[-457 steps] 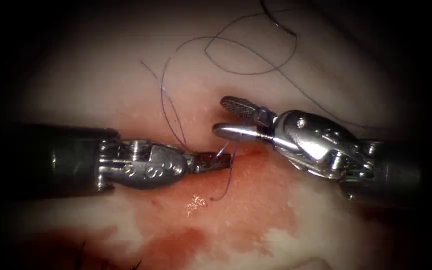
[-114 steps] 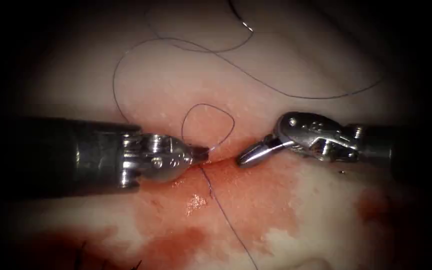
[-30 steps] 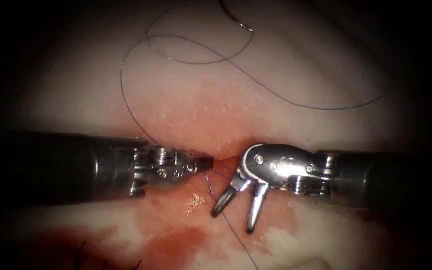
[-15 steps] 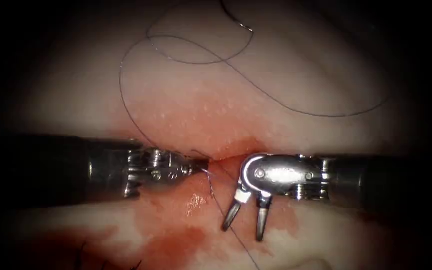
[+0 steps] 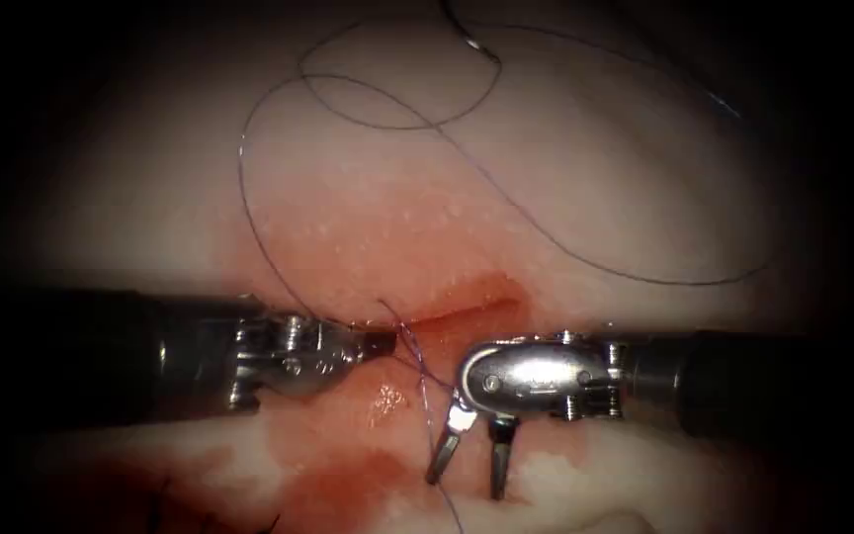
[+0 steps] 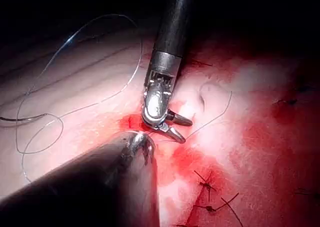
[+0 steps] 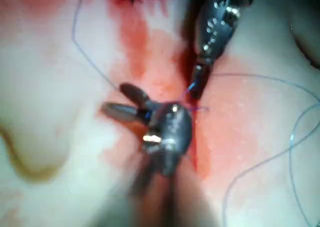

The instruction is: Wound Closure

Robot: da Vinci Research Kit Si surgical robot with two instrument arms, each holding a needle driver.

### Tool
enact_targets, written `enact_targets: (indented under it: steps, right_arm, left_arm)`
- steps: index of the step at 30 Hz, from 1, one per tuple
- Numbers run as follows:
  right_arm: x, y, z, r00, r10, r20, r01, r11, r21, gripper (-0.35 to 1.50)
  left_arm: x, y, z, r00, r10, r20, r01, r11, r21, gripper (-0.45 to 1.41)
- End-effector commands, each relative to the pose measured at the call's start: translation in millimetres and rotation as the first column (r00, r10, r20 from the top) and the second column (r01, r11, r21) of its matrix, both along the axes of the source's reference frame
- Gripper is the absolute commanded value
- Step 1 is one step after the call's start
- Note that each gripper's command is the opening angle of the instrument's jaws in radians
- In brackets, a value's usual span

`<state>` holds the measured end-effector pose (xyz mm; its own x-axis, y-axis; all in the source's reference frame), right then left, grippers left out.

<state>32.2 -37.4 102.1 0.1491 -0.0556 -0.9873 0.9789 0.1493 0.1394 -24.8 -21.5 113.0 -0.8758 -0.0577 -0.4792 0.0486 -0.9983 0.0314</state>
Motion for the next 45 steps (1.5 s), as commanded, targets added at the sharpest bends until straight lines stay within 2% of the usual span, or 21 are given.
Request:
enact_targets:
  steps: [1, 6, 10, 12, 13, 15, 20, 25, 29, 37, 45]
  right_arm:
    - [1.3, 0.1, 0.1, 1.000, 0.016, -0.002, -0.016, 1.000, -0.002, 0.51]
    - [2.2, -0.2, -0.3, 0.999, 0.041, -0.005, -0.041, 0.999, -0.006, 0.49]
    - [2.9, -0.6, -0.5, 0.999, 0.044, -0.004, -0.044, 0.999, -0.005, 0.37]
    - [3.2, -0.8, -0.7, 0.999, 0.046, -0.004, -0.046, 0.999, -0.002, 0.22]
    - [3.3, -0.9, -0.8, 0.999, 0.045, -0.010, -0.045, 0.999, -0.003, 0.09]
    - [3.4, -1.1, -1.0, 0.999, 0.034, -0.016, -0.034, 0.999, -0.002, -0.35]
    - [3.4, -1.4, -1.1, 1.000, 0.001, -0.022, -0.001, 1.000, -0.005, -0.35]
    - [2.8, -0.6, -1.0, 0.999, 0.018, 0.030, -0.018, 1.000, 0.004, -0.35]
    - [2.5, 1.4, -1.5, 0.997, 0.076, 0.035, -0.077, 0.997, 0.030, -0.35]
    - [2.1, 8.1, -3.5, 0.972, 0.229, 0.060, -0.235, 0.963, 0.133, -0.35]
    - [1.9, 14.0, -3.6, 0.942, 0.322, 0.100, -0.334, 0.928, 0.162, -0.35]
  left_arm:
    - [-0.5, -0.1, 0.5, 1.000, 0.002, 0.000, -0.002, 1.000, 0.002, -0.45]
    - [0.0, -0.2, 0.5, 1.000, 0.005, 0.000, -0.005, 1.000, 0.001, -0.45]
    - [0.5, -0.2, 0.5, 1.000, 0.007, -0.003, -0.007, 1.000, -0.002, -0.45]
    - [0.7, -0.1, 0.5, 1.000, 0.008, -0.004, -0.008, 1.000, -0.003, -0.45]
    - [0.8, -0.1, 0.6, 1.000, 0.015, -0.007, -0.015, 1.000, -0.005, -0.45]
    - [1.0, 0.0, 0.6, 1.000, 0.016, -0.007, -0.016, 1.000, -0.005, -0.45]
    - [1.2, 0.1, 0.7, 1.000, 0.011, -0.008, -0.011, 1.000, -0.004, -0.45]
    - [1.3, 0.0, 0.6, 1.000, 0.013, -0.010, -0.013, 1.000, -0.002, -0.45]
    - [1.6, -0.4, 0.5, 1.000, 0.015, -0.009, -0.015, 1.000, -0.003, -0.45]
    - [2.0, -2.7, 0.6, 0.999, 0.020, -0.042, -0.020, 1.000, -0.002, -0.45]
    - [2.1, -6.0, -1.8, 0.999, 0.026, -0.042, -0.026, 1.000, 0.004, -0.45]
